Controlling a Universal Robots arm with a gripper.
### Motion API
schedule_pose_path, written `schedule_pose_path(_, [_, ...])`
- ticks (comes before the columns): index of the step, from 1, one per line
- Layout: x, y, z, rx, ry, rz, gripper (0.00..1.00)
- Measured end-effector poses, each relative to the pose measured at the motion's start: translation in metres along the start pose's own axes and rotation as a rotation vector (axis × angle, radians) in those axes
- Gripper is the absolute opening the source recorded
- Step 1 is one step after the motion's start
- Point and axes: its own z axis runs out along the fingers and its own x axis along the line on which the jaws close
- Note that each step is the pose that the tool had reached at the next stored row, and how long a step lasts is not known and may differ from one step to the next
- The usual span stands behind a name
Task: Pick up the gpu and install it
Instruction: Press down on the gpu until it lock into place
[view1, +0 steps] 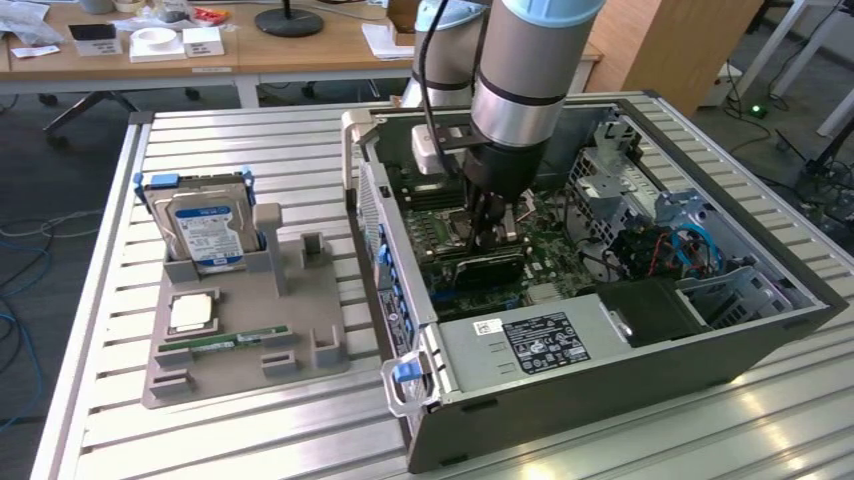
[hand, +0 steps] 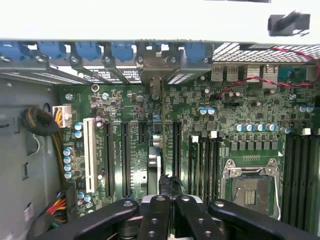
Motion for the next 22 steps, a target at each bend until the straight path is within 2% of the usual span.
schedule_pose_path(10, [-0.001,-0.0008,-0.0268,0.0000,0.0007,0.000,0.11])
schedule_pose_path(15, [-0.002,-0.0010,-0.0279,0.0000,0.0005,0.000,0.11])
schedule_pose_path(22, [-0.002,-0.0066,-0.0278,0.0000,0.0006,0.000,0.11])
